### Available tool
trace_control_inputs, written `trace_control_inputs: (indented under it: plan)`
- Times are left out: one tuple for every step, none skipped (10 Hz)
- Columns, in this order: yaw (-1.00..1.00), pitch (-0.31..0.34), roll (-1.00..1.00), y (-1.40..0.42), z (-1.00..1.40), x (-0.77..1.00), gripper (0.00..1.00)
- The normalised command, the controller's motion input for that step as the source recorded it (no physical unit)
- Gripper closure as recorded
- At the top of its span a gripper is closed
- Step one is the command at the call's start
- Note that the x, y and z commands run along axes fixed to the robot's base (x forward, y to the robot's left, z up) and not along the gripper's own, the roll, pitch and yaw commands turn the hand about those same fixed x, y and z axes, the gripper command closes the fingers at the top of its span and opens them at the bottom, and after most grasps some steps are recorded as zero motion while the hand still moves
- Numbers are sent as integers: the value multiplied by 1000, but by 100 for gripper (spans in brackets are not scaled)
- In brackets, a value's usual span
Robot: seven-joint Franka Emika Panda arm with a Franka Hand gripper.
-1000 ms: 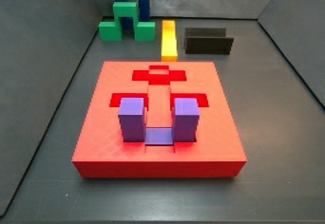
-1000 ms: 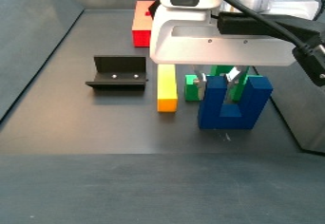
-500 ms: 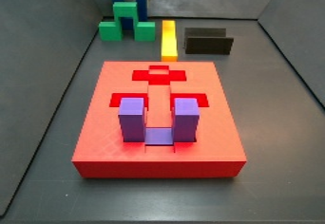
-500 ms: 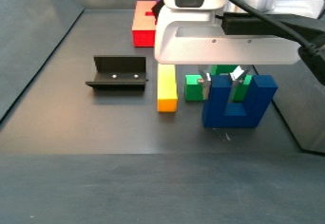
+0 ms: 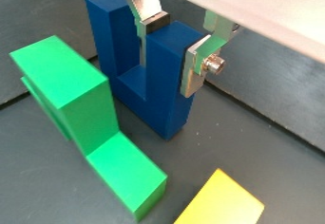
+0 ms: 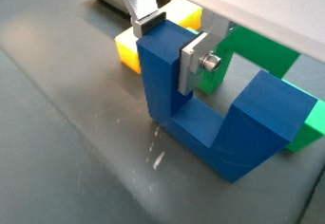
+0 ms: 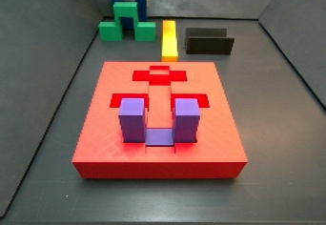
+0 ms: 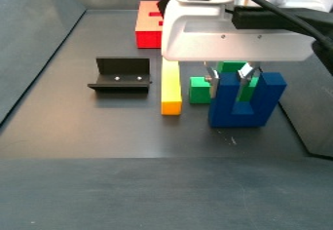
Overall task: Pick up the blue object. Move up. Move to above the board. Insert the blue object.
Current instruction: Pick up the blue object, then move up.
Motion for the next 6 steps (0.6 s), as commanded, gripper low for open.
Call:
trace_control_inputs:
  plan:
    - [0, 0, 0, 0, 0, 0, 100]
    - [0, 0, 0, 0, 0, 0, 100]
    - [0, 0, 0, 0, 0, 0, 100]
    - [0, 0, 0, 0, 0, 0, 100]
    - [0, 0, 0, 0, 833, 0, 100]
    - [-34, -12, 2, -55, 825, 47, 100]
